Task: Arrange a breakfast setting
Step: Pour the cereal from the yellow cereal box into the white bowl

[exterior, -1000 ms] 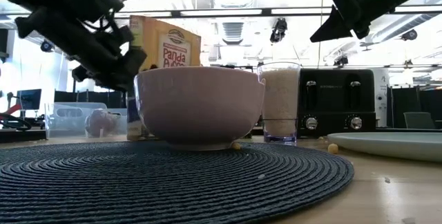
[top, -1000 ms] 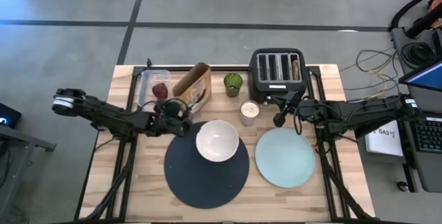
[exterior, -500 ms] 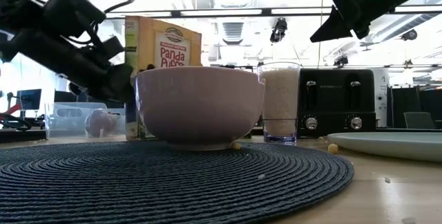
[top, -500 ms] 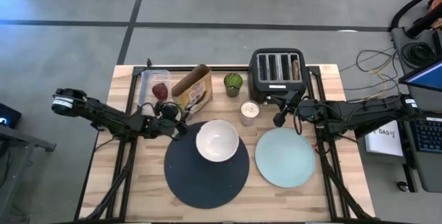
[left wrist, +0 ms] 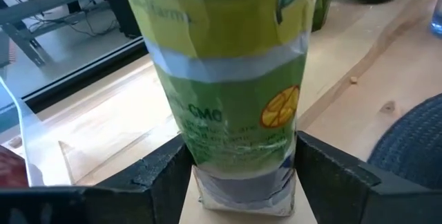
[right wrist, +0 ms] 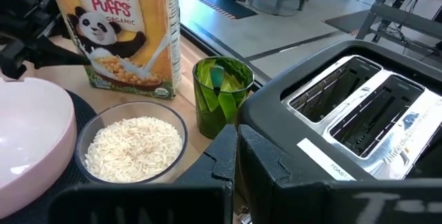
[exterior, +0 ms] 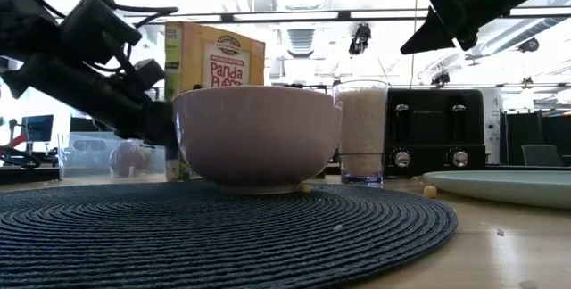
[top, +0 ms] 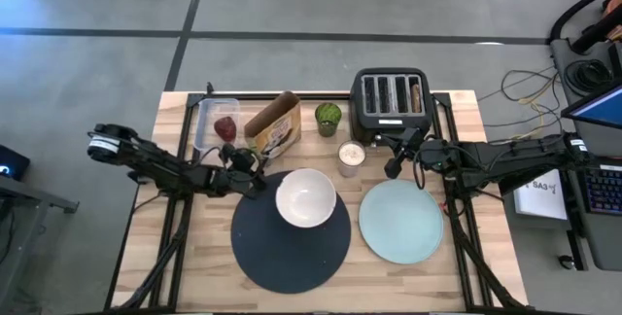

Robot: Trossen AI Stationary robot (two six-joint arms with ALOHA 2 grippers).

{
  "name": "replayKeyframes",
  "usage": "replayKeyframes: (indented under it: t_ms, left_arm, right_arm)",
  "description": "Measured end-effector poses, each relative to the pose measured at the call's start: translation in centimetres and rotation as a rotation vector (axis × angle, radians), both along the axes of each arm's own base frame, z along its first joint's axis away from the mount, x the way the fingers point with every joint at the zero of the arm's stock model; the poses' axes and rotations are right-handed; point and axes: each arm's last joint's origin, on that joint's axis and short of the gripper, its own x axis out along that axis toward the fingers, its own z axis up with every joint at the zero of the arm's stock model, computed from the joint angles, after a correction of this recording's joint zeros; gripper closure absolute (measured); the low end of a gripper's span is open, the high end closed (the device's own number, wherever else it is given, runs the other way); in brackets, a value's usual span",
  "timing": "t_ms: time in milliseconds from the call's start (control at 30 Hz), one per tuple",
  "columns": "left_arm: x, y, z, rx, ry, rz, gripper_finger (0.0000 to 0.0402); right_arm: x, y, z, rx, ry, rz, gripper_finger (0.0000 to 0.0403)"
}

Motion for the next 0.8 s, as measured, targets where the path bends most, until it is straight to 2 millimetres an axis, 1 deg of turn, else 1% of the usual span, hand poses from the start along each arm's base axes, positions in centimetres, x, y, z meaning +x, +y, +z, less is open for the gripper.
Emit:
replayKeyframes:
  t_ms: [200, 533, 700, 800]
  left_arm:
    - [0.3, 0.0, -0.5, 0.015, -0.012, 0.023, 0.0222]
    - [0.5, 0.0, -0.3, 0.031, -0.03, 0.037, 0.0336]
    - [0.9, 0.0, 0.3, 0.036, -0.038, 0.025, 0.034]
    - [1.2, -0.1, 1.2, 0.055, -0.057, 0.011, 0.034]
  right_arm:
    - [0.0, 0.0, 0.0, 0.007, -0.006, -0.003, 0.0394]
    - [0.0, 0.0, 0.0, 0.007, -0.006, -0.003, 0.0394]
    - [0.0, 0.0, 0.0, 0.008, -0.004, -0.002, 0.0394]
    - [0.0, 0.0, 0.0, 0.008, -0.004, -0.002, 0.0394]
